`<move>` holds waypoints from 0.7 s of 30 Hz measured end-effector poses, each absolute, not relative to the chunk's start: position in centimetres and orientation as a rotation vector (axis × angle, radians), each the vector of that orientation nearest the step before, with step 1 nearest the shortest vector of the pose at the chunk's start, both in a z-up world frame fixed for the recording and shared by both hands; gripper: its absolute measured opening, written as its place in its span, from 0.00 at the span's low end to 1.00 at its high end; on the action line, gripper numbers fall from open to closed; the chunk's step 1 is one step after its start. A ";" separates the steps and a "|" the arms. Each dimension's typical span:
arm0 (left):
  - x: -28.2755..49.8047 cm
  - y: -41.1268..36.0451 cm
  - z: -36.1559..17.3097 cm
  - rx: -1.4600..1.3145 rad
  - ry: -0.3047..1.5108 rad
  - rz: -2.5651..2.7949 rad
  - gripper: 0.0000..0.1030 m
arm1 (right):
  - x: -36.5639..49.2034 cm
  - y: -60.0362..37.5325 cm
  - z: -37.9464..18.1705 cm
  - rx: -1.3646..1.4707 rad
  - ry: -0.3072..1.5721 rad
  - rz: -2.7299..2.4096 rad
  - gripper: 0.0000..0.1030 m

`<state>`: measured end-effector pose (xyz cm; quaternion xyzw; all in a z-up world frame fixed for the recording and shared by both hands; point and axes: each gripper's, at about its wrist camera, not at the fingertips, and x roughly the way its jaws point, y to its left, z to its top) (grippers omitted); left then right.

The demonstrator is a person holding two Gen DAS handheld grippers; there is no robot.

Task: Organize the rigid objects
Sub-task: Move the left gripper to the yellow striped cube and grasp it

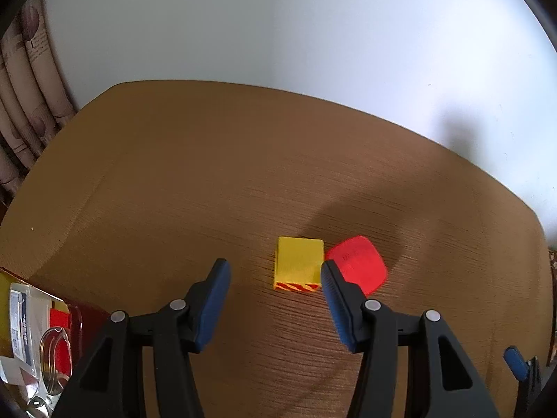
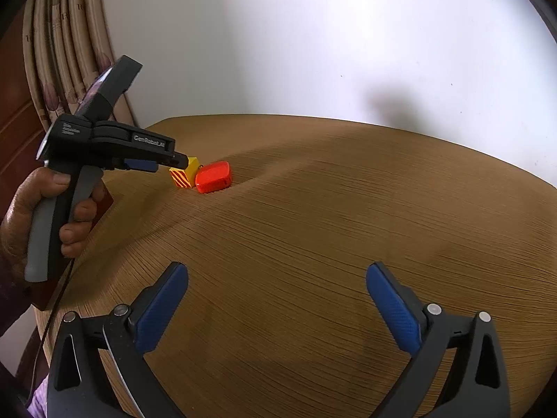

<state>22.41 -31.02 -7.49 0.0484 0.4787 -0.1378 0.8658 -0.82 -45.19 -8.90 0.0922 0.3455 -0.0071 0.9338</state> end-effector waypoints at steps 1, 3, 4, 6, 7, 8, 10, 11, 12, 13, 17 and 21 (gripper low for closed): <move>22.3 -31.1 -7.5 0.111 1.002 -0.296 0.54 | -0.8 -45.2 -8.9 0.188 0.707 -0.015 0.99; 22.5 -31.4 -7.7 0.135 1.005 -0.293 0.54 | -0.9 -45.1 -8.8 0.186 0.710 -0.015 0.99; 22.5 -31.5 -7.8 0.139 1.007 -0.300 0.54 | -0.9 -45.2 -8.8 0.185 0.710 -0.015 0.99; 22.5 -31.8 -8.0 0.145 1.005 -0.312 0.54 | -1.1 -45.2 -8.7 0.186 0.710 -0.016 0.99; 22.6 -31.8 -8.0 0.147 0.999 -0.309 0.54 | -1.1 -45.3 -8.7 0.186 0.711 -0.016 0.99; 22.7 -31.9 -8.0 0.142 0.997 -0.309 0.54 | -1.1 -45.3 -8.7 0.185 0.712 -0.016 0.99; 22.9 -32.2 -8.2 0.132 1.008 -0.319 0.54 | -1.1 -45.4 -8.5 0.184 0.713 -0.016 0.99; 22.9 -32.0 -8.2 0.124 1.013 -0.317 0.54 | -1.2 -45.3 -8.4 0.183 0.713 -0.015 0.99; 23.0 -32.2 -8.3 0.118 1.017 -0.312 0.54 | -1.2 -45.3 -8.4 0.184 0.713 -0.016 0.99; 22.9 -32.3 -8.2 0.117 1.016 -0.316 0.54 | -1.2 -45.3 -8.4 0.184 0.714 -0.016 0.99; 23.2 -32.4 -8.7 0.145 1.025 -0.308 0.54 | -1.2 -45.3 -8.3 0.181 0.715 -0.016 0.99; 23.3 -32.3 -9.0 0.122 1.014 -0.292 0.54 | -1.2 -45.3 -8.3 0.181 0.715 -0.017 0.99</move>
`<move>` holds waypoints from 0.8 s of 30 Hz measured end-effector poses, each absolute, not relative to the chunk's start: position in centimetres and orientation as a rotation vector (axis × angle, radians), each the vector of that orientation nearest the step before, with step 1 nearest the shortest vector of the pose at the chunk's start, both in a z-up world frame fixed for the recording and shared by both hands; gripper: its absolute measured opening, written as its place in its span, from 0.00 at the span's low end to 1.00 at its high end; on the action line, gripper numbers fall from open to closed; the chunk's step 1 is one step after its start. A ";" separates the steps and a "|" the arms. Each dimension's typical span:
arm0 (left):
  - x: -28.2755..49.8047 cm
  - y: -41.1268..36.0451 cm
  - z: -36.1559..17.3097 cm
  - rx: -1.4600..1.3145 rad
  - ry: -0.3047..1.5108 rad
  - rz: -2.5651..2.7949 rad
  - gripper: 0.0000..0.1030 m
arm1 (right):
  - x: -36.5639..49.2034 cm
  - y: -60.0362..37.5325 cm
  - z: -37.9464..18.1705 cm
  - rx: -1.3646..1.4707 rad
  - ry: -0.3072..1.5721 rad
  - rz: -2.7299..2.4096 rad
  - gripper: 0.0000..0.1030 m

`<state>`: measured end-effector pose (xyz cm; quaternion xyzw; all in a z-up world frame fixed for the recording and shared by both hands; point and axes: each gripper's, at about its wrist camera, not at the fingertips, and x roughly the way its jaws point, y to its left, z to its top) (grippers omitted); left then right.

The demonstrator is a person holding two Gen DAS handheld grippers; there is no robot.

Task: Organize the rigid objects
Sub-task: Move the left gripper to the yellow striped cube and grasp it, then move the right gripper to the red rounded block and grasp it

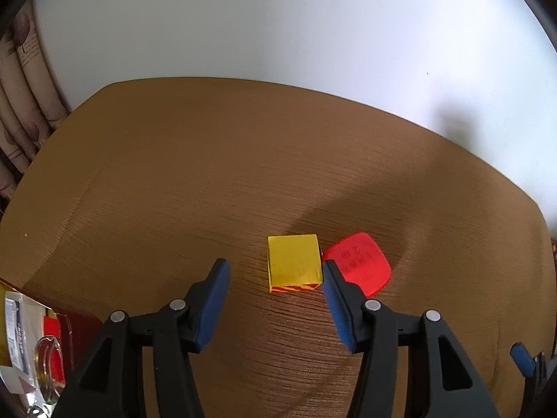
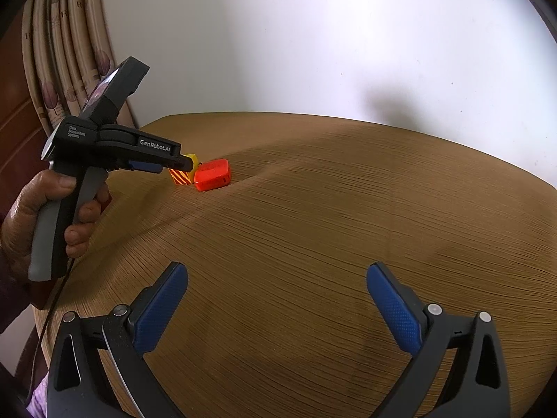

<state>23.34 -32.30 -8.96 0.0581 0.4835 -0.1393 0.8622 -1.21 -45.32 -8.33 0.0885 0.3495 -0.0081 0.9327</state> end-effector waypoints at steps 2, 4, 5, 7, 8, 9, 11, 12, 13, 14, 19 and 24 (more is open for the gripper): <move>23.3 -32.3 -9.0 0.109 1.008 -0.295 0.54 | -1.2 -45.3 -8.3 0.181 0.715 -0.017 0.99; 23.3 -32.2 -9.1 0.089 1.008 -0.299 0.54 | -1.2 -45.3 -8.4 0.182 0.715 -0.017 0.99; 23.4 -31.8 -9.2 0.083 1.014 -0.301 0.54 | -1.2 -45.3 -8.4 0.181 0.715 -0.018 0.99; 23.6 -31.4 -9.4 0.080 1.029 -0.296 0.54 | -1.3 -45.3 -8.3 0.180 0.717 -0.018 0.99; 23.7 -31.2 -9.7 0.083 1.040 -0.292 0.54 | -1.3 -45.4 -8.4 0.180 0.717 -0.018 0.99; 23.8 -31.2 -10.0 0.086 1.051 -0.290 0.52 | -1.4 -45.4 -8.3 0.180 0.717 -0.018 0.99; 23.7 -31.0 -10.3 0.086 1.042 -0.283 0.42 | -1.5 -45.4 -8.4 0.181 0.717 -0.018 0.99; 23.6 -31.0 -10.2 0.090 1.026 -0.277 0.29 | -1.4 -45.4 -8.4 0.181 0.717 -0.018 0.99; 23.6 -30.8 -10.2 0.094 1.015 -0.271 0.29 | -1.5 -45.4 -8.3 0.181 0.717 -0.018 0.99; 23.3 -30.7 -10.2 0.089 1.010 -0.270 0.29 | -1.4 -45.4 -8.4 0.180 0.717 -0.018 1.00; 21.3 -29.3 -10.2 0.056 0.986 -0.258 0.29 | -1.7 -45.5 -8.2 0.184 0.718 -0.017 1.00; 16.2 -27.2 -10.0 0.039 0.972 -0.266 0.29 | -1.3 -45.5 -8.2 0.188 0.721 -0.013 0.99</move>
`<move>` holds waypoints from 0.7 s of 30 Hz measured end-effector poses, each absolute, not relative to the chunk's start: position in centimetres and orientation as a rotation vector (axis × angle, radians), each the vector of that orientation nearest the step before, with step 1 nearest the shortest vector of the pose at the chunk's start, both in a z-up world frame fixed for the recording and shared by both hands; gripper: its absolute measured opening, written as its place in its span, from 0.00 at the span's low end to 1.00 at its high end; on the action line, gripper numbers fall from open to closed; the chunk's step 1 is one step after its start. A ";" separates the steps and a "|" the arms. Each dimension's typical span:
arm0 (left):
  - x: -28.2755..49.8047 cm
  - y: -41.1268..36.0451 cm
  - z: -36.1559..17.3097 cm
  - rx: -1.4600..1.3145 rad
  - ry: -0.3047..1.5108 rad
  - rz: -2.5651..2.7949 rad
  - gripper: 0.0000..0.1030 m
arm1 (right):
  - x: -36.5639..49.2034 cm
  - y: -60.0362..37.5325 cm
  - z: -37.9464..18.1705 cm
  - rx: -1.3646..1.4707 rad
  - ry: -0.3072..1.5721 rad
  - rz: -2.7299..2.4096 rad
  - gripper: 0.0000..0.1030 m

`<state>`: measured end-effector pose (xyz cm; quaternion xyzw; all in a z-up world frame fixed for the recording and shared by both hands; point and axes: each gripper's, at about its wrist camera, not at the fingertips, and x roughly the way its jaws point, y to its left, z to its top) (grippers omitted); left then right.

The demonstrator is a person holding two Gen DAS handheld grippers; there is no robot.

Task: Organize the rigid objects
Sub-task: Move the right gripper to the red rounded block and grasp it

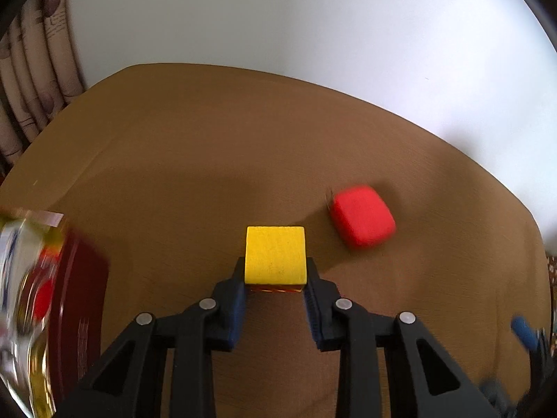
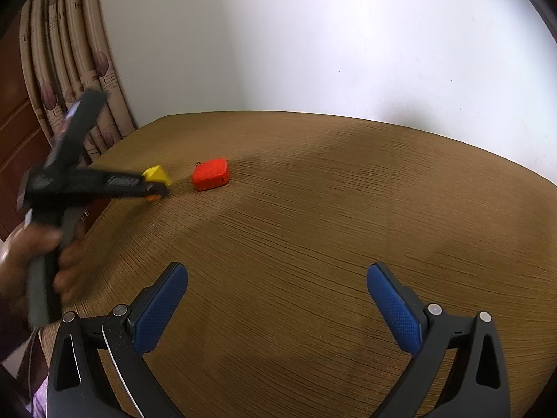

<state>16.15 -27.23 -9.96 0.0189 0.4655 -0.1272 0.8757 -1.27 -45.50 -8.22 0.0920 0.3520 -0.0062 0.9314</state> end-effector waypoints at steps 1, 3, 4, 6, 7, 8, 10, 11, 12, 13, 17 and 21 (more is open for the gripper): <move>15.3 -26.9 -9.9 0.037 0.969 -0.267 0.29 | -1.0 -45.6 -8.2 0.189 0.718 -0.009 0.99; 13.0 -26.0 -10.0 0.031 0.977 -0.278 0.29 | -1.1 -45.6 -8.1 0.190 0.709 0.010 0.99; 12.4 -25.7 -9.9 0.026 0.977 -0.275 0.29 | -1.1 -45.5 -8.0 0.191 0.706 0.034 0.99; 10.8 -25.0 -9.9 0.024 0.987 -0.290 0.29 | -0.5 -44.9 -7.7 0.177 0.716 0.098 0.99; 10.1 -24.6 -9.9 0.028 0.990 -0.295 0.29 | 0.0 -44.4 -7.6 0.159 0.726 0.113 0.99; 9.3 -24.2 -9.9 0.029 0.989 -0.294 0.29 | 0.8 -43.8 -7.3 0.137 0.734 0.127 0.99; 7.9 -24.0 -10.0 0.036 0.998 -0.306 0.29 | 2.7 -42.8 -6.9 0.111 0.732 0.164 0.99; 7.4 -23.8 -10.1 0.041 1.004 -0.313 0.29 | 3.9 -42.3 -6.9 0.101 0.737 0.171 0.99; 6.9 -23.7 -10.1 0.041 1.004 -0.315 0.29 | 5.3 -41.9 -7.0 0.096 0.752 0.170 0.99; 6.4 -23.3 -10.1 0.038 1.003 -0.316 0.29 | 6.3 -41.7 -7.3 0.107 0.764 0.179 0.97; 5.2 -22.5 -9.9 0.035 0.999 -0.332 0.29 | 10.9 -40.6 -8.5 0.104 0.808 0.145 0.97; 4.2 -21.5 -9.4 0.003 1.006 -0.347 0.29 | 14.0 -39.9 -9.1 0.068 0.842 0.114 0.97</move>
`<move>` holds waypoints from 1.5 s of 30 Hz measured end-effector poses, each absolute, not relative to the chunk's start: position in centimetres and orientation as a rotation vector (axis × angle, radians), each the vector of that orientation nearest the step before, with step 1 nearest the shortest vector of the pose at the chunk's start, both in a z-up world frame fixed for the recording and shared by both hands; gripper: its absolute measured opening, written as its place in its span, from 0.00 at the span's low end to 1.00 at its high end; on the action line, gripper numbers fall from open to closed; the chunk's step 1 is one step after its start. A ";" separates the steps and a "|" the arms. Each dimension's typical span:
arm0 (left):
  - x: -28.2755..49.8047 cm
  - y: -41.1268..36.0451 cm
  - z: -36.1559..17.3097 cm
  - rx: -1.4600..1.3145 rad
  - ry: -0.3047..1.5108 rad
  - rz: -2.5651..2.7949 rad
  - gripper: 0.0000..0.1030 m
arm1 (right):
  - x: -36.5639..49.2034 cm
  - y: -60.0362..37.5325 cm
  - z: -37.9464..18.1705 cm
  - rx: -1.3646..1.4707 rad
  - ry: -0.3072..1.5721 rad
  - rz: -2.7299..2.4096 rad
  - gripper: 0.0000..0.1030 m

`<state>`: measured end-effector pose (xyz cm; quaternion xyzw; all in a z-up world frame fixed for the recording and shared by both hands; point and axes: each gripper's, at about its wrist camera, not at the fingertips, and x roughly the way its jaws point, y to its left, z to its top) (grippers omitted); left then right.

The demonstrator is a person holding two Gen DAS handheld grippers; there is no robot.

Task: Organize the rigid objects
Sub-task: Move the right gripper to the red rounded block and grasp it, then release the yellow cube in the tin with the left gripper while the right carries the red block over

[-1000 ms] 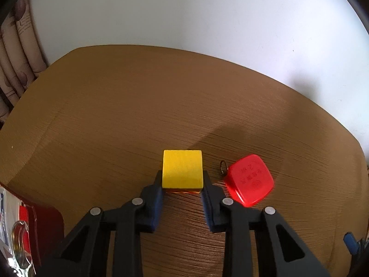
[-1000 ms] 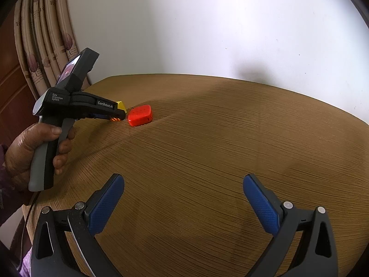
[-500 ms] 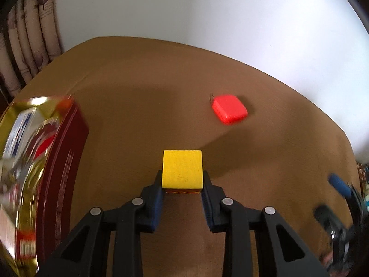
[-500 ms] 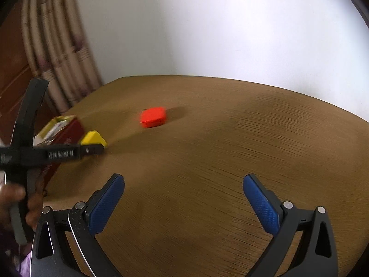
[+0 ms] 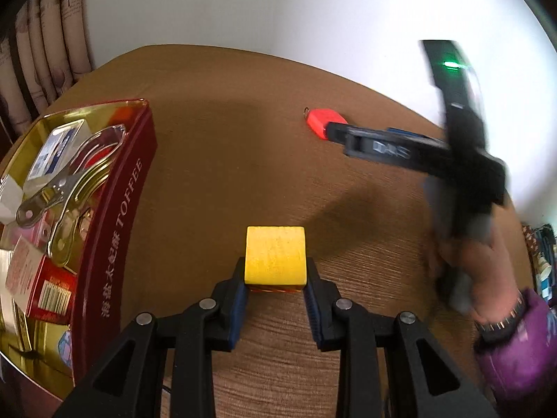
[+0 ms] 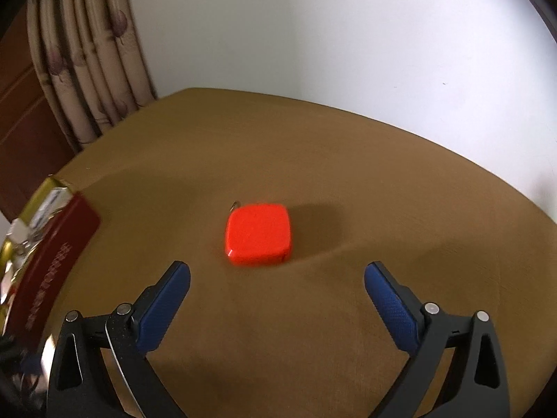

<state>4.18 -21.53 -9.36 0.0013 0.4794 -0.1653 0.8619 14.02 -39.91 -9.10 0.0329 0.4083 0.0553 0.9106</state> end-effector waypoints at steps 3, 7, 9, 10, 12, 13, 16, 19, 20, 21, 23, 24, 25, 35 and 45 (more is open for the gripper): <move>3.6 -22.5 -8.0 -0.008 1.000 -0.359 0.29 | 16.0 -39.4 -9.6 0.045 0.874 0.110 0.94; 2.9 -21.3 -7.1 -0.017 0.998 -0.367 0.29 | 18.0 -38.0 -10.7 -0.002 0.947 0.118 0.83; 3.9 -20.4 -6.6 -0.031 0.993 -0.365 0.29 | 18.0 -37.5 -10.9 -0.028 0.954 0.120 0.81; 3.6 -20.0 -6.3 -0.039 0.991 -0.363 0.29 | 17.9 -37.5 -10.9 -0.028 0.953 0.121 0.76; 3.1 -19.2 -5.4 -0.056 0.989 -0.362 0.29 | 17.6 -37.6 -10.8 -0.031 0.946 0.117 0.52; 2.6 -18.4 -4.8 -0.066 0.984 -0.354 0.29 | 17.5 -37.6 -10.7 -0.031 0.942 0.116 0.42; 2.3 -16.1 -3.6 -0.086 0.979 -0.332 0.29 | 16.8 -37.9 -10.6 -0.023 0.946 0.111 0.42; 1.4 -12.8 -1.9 -0.105 0.959 -0.271 0.29 | 16.0 -38.1 -10.6 0.002 0.947 0.101 0.42; 1.5 -11.8 -1.5 -0.111 0.955 -0.254 0.29 | 15.7 -38.1 -10.6 0.011 0.946 0.100 0.42; 1.7 -10.7 -1.2 -0.120 0.947 -0.232 0.29 | 15.5 -38.3 -10.6 0.020 0.945 0.101 0.42; 1.9 -8.6 -0.4 -0.128 0.920 -0.182 0.29 | 14.8 -38.4 -10.5 0.046 0.943 0.106 0.42; 2.0 -7.5 0.1 -0.122 0.905 -0.156 0.29 | 14.5 -38.4 -10.6 0.060 0.945 0.108 0.42; 2.0 -6.6 0.4 -0.120 0.893 -0.135 0.29 | 14.1 -38.4 -10.6 0.072 0.945 0.111 0.42; 4.9 -1.9 -0.4 -0.089 0.873 -0.035 0.29 | 8.6 -36.8 -9.4 0.182 0.933 0.166 0.42; 9.0 -2.5 -2.7 -0.031 0.913 -0.053 0.29 | 6.8 -32.0 -5.9 0.192 0.892 0.277 0.42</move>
